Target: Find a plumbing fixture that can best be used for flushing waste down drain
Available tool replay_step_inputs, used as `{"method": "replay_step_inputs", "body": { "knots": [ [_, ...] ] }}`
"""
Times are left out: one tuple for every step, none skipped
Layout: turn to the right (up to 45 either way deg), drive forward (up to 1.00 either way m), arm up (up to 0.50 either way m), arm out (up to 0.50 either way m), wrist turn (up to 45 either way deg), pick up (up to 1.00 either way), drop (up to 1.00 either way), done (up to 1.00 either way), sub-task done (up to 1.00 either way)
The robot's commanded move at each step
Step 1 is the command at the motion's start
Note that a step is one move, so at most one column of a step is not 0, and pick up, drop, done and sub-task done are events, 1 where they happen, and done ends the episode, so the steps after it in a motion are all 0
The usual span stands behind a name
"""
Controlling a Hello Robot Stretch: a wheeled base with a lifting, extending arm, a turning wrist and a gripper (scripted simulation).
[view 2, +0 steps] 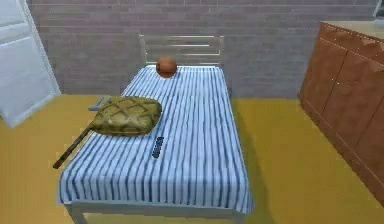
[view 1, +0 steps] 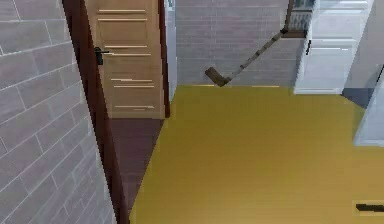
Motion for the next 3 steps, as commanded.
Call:
{"method": "replay_step_inputs", "body": {
  "knots": [
    [0.0,1.0,0.0,0.0,0.0,0.0,0.0,0.0,0.0],
    [0.0,0.25,0.0,0.0,0.0,0.0,0.0,0.0,0.0],
    [-36.0,0.0,0.0,0.0,0.0,0.0,0.0,0.0,0.0]
  ]
}}
